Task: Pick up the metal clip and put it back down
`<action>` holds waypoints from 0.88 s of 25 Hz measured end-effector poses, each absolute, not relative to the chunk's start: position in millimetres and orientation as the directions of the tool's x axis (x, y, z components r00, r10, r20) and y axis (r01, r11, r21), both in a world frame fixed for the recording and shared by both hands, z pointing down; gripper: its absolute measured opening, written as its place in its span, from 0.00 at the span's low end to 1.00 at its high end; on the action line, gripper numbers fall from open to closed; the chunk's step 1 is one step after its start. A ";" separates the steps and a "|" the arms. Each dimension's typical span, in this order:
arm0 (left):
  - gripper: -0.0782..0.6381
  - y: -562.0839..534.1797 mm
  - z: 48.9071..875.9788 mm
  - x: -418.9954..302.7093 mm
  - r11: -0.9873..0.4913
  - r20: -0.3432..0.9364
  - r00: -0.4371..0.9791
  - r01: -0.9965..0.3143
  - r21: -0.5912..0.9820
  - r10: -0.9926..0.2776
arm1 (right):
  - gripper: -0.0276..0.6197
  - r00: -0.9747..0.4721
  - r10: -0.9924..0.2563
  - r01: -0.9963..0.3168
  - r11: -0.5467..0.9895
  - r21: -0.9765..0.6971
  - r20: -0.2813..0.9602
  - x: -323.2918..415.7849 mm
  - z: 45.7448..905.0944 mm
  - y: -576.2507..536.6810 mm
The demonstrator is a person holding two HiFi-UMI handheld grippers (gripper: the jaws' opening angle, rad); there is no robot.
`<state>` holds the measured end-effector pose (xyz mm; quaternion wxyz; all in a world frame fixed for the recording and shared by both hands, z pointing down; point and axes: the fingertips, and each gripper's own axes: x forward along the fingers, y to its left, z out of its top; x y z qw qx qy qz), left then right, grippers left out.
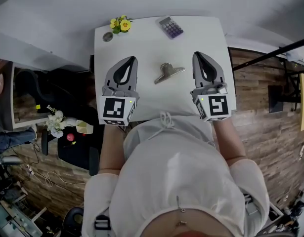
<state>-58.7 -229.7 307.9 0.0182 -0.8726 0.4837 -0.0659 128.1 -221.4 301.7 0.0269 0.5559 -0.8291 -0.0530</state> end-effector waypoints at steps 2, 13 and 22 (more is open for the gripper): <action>0.13 -227.4 303.9 -59.8 -0.526 0.090 0.519 -0.846 -0.089 -0.850 | 0.05 -0.386 -0.922 -0.919 0.382 0.102 -0.024 130.0 298.4 -218.4; 0.13 -220.7 303.1 -53.3 -0.516 0.095 0.509 -0.853 -0.076 -0.856 | 0.05 -0.418 -0.908 -0.908 0.417 0.050 -0.018 137.6 301.2 -213.1; 0.13 -222.2 300.6 -46.5 -0.515 0.084 0.509 -0.854 -0.074 -0.856 | 0.04 -0.439 -0.898 -0.897 0.440 0.046 0.017 138.3 312.2 -219.7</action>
